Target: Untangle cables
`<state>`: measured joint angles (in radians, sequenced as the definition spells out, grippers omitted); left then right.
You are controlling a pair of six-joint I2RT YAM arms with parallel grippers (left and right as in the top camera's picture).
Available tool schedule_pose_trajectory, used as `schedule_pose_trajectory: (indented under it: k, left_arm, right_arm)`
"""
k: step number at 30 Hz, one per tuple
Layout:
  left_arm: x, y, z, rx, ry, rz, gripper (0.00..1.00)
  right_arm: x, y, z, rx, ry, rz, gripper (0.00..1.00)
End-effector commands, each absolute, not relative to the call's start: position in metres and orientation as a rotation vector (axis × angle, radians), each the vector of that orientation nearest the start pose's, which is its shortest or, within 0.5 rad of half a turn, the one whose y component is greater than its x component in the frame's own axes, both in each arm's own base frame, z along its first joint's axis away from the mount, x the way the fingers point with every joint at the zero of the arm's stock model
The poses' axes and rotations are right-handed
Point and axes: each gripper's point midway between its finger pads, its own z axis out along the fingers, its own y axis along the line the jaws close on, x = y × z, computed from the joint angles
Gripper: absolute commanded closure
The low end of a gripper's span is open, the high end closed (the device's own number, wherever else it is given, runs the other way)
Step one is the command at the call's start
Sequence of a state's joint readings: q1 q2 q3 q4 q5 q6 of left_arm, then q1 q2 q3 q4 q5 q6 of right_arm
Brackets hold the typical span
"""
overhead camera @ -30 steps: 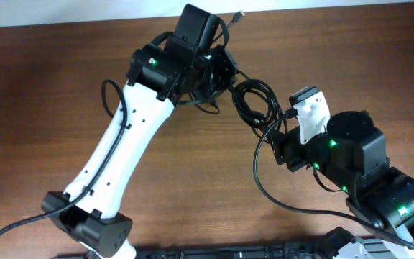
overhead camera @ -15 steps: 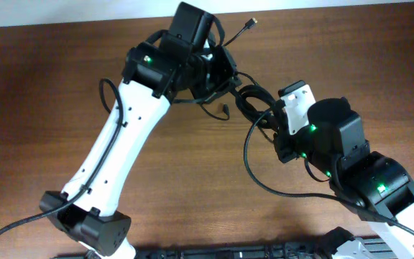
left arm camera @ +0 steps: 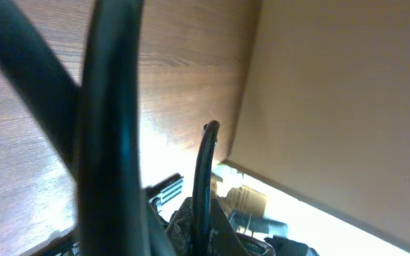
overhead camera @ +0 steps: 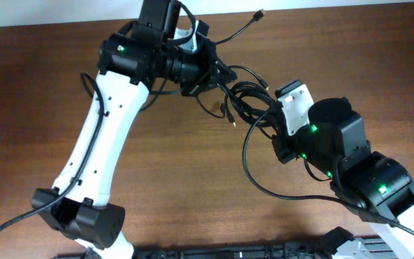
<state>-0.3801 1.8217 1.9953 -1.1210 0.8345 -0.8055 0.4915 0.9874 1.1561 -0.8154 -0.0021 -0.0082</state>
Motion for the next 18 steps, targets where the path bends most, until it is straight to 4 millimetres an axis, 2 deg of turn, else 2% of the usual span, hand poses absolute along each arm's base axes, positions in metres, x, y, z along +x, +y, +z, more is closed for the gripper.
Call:
schedule_pose_trajectory:
  k: [1, 9, 10, 13, 15, 18]
  left_arm:
    - [0.350, -0.265, 0.341, -0.035, 2.618, -1.617, 0.94]
    - [0.363, -0.243, 0.345, -0.050, 2.570, -1.621, 0.89]
    - [0.365, -0.241, 0.343, -0.062, 2.572, -1.600, 0.81]
    - [0.374, -0.235, 0.334, -0.106, 2.584, -1.501, 0.33]
    - [0.377, -0.232, 0.330, -0.126, 2.591, -1.451, 0.10]
    - [0.379, -0.224, 0.320, -0.181, 2.628, -1.367, 0.05]
  right_arm:
    - [0.265, 0.131, 0.280, -0.600, 2.173, 0.159, 0.96]
    - [0.265, 0.131, 0.280, -0.608, 2.173, 0.155, 0.96]
    - [0.265, 0.131, 0.280, -0.608, 2.173, 0.156, 0.96]
    - [0.265, 0.131, 0.280, -0.608, 2.173, 0.156, 0.96]
    - [0.265, 0.130, 0.280, -0.595, 2.177, 0.161, 0.96]
    - [0.266, 0.131, 0.281, -0.511, 2.195, 0.203, 0.96]
